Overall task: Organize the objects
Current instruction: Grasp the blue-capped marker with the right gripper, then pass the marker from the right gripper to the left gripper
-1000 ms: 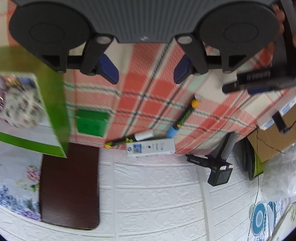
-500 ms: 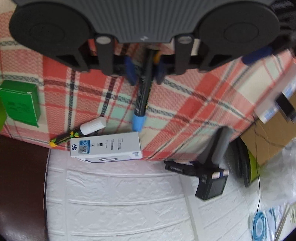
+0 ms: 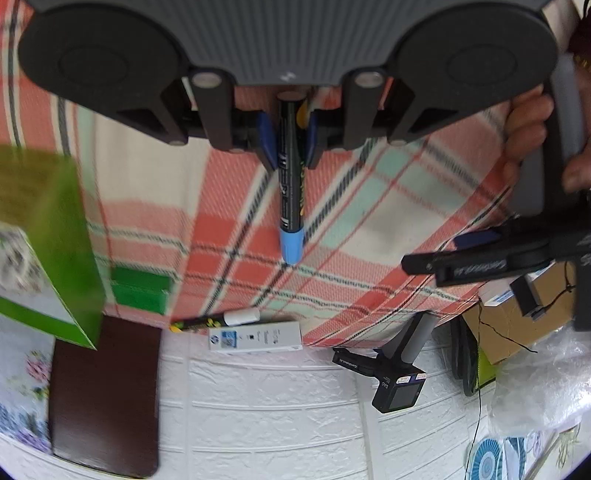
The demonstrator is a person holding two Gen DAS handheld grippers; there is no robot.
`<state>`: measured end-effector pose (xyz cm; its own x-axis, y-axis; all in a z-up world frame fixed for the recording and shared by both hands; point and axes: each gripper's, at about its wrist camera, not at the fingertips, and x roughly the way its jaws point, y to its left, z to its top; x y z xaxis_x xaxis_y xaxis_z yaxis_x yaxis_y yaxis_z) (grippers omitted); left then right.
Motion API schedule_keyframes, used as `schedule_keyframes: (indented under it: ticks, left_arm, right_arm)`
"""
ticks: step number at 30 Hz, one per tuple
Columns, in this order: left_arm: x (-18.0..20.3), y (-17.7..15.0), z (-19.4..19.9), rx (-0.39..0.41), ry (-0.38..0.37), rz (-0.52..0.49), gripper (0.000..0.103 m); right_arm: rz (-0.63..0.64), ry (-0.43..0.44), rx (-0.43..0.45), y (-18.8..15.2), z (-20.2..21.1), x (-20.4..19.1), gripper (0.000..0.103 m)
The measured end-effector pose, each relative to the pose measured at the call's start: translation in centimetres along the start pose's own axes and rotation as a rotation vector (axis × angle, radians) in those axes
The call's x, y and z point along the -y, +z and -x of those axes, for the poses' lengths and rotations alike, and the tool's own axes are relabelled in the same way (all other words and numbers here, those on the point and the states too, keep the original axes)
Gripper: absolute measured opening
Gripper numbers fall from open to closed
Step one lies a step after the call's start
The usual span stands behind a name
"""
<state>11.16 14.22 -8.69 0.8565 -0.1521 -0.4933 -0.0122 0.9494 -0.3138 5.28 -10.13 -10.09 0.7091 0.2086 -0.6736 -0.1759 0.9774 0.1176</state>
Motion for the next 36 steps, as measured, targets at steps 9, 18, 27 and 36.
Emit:
schedule_keyframes:
  ticks: [9,18,27,36]
  left_arm:
    - [0.9,0.0,0.2,-0.049,0.029,-0.067,0.093]
    - [5.6,-0.2,4.8,-0.198,-0.192,-0.026,0.091]
    - [12.0,-2.2,0.6,-0.403,-0.215,-0.096,0.044]
    - [15.2,-1.2,3.0,-0.350,-0.289,-0.110,0.025]
  right_arm:
    - [-0.038,-0.018,0.007,-1.5,1.7,0.3,0.019]
    - [0.035,-0.052,0.048,-3.3,3.3,0.1,0.033]
    - [0.069,-0.025,0.060,-2.7,2.7,-0.3,0.018]
    - [0.079,-0.070,0.222,-3.4,6.6,0.4,0.018]
